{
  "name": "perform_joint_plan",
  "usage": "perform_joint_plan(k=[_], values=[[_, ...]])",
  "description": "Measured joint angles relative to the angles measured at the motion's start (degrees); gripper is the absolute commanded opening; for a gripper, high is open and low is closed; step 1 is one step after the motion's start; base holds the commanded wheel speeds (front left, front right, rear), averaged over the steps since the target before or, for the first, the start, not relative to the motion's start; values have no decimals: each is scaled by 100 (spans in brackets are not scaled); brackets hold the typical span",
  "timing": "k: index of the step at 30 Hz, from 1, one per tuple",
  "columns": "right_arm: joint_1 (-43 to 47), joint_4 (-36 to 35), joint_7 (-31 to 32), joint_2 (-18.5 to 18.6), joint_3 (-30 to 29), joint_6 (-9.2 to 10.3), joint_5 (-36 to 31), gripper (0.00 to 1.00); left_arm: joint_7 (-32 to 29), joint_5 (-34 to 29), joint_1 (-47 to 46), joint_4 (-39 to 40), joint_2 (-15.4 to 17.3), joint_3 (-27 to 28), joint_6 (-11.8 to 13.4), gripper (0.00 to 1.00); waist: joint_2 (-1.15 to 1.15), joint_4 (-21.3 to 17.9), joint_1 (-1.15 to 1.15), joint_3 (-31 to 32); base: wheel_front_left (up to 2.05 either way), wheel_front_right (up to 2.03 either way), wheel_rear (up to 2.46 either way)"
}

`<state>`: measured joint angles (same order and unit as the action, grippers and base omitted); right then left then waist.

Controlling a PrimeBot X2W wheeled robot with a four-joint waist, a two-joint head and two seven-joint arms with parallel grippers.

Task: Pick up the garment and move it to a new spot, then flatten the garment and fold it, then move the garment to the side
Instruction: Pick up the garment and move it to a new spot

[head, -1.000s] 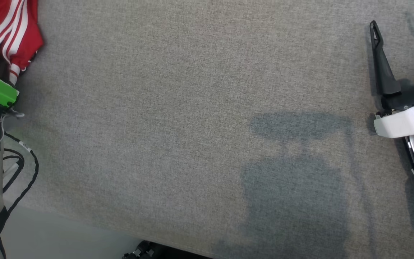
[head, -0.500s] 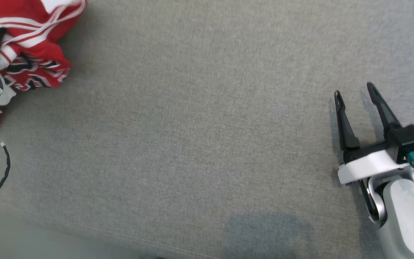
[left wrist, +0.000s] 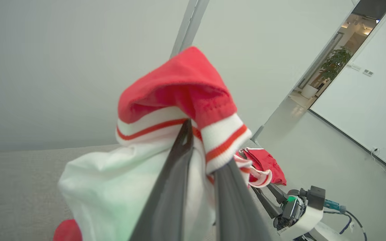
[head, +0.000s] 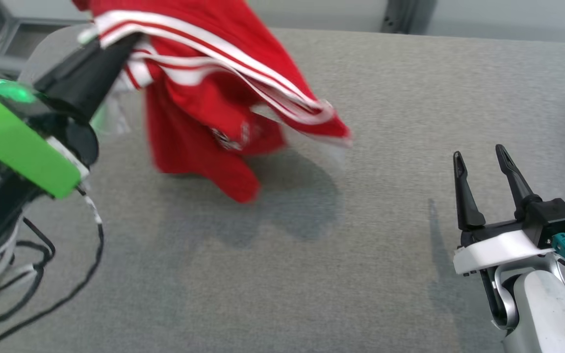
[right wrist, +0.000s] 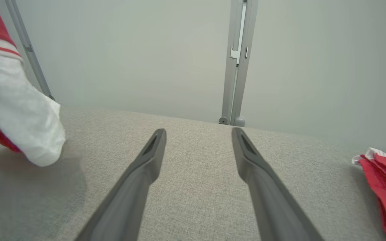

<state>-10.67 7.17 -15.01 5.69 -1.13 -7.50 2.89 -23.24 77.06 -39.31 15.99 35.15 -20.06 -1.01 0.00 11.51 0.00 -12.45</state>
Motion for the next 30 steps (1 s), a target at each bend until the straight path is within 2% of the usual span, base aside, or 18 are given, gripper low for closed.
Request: perform_joint_plan(k=[3,6,10,13,17,21,25,30], values=[[5,-67,-2,-73,27,-1,7,100,-181,203,124,580,2,-56,132,0,0,-279,0,84,0,0,0],[7,-115,-3,-113,27,0,22,100,-344,199,145,836,146,-66,248,0,0,-582,0,104,0,0,0],[-33,-174,-3,-179,55,0,49,100,-380,132,93,593,191,-57,333,0,0,-979,0,55,0,0,0],[-108,-193,-3,-224,111,0,73,100,-331,71,-111,48,40,-108,363,0,0,-1255,0,-34,0,0,0],[-204,-200,-3,-264,170,0,126,100,-179,-93,-467,-823,-390,-322,376,0,0,-1608,0,-212,0,0,0],[-258,-193,-3,-269,246,0,319,100,51,-426,-730,-1829,-972,-767,299,0,0,-1912,0,-438,0,0,0],[-266,-166,-3,-274,310,0,469,100,379,-631,-836,-2918,-1597,-1120,12,0,0,-2179,0,-651,0,0,0],[-252,-98,-3,-277,392,0,520,100,1107,-983,-1032,-4139,-2395,-1400,-276,0,0,-2408,0,-857,0,0,0]])
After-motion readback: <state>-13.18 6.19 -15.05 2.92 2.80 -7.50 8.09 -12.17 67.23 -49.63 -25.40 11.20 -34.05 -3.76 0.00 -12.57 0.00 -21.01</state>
